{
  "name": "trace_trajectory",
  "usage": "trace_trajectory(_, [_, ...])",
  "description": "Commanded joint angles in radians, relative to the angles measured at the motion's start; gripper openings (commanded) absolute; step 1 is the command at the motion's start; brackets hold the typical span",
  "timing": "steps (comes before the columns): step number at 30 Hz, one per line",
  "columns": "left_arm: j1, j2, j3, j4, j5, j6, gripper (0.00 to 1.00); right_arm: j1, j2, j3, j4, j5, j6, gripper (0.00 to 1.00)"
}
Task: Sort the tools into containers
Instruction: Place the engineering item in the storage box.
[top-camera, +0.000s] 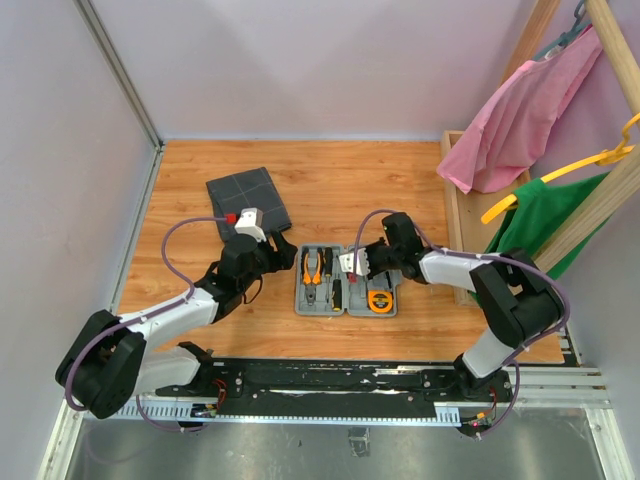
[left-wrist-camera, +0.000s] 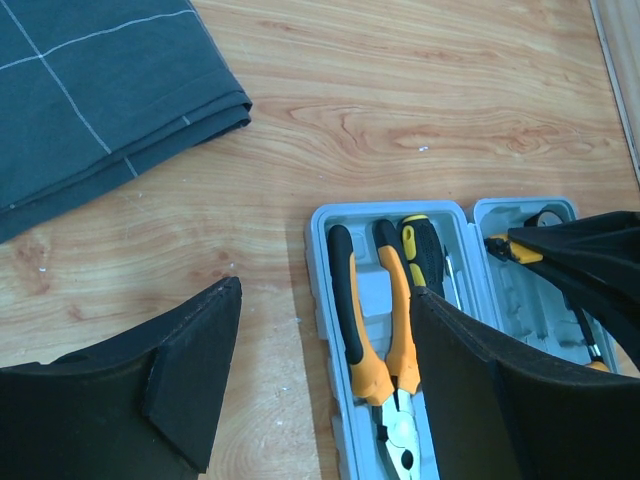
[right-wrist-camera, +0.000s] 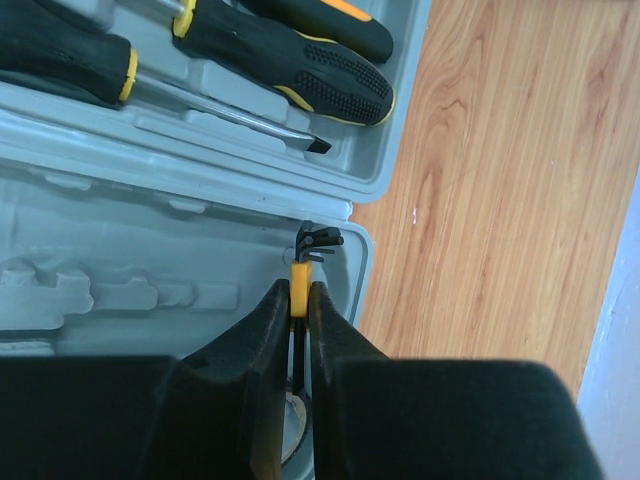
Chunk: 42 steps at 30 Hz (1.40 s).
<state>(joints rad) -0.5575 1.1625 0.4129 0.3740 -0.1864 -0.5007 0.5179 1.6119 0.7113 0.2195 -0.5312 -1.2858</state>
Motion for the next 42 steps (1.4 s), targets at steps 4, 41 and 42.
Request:
trace_trajectory(4, [0.008, 0.003, -0.005, 0.040, -0.018, 0.019, 0.72, -0.022, 0.049, 0.049, -0.014, 0.009, -0.113, 0.15])
trace_trajectory(41, [0.009, 0.027, 0.004, 0.042, -0.001, 0.011, 0.72, -0.016, -0.181, 0.105, -0.317, -0.038, 0.141, 0.37])
trace_trajectory(42, [0.009, 0.027, 0.004, 0.042, -0.001, 0.011, 0.72, -0.014, -0.178, 0.104, -0.329, -0.037, 0.124, 0.38])
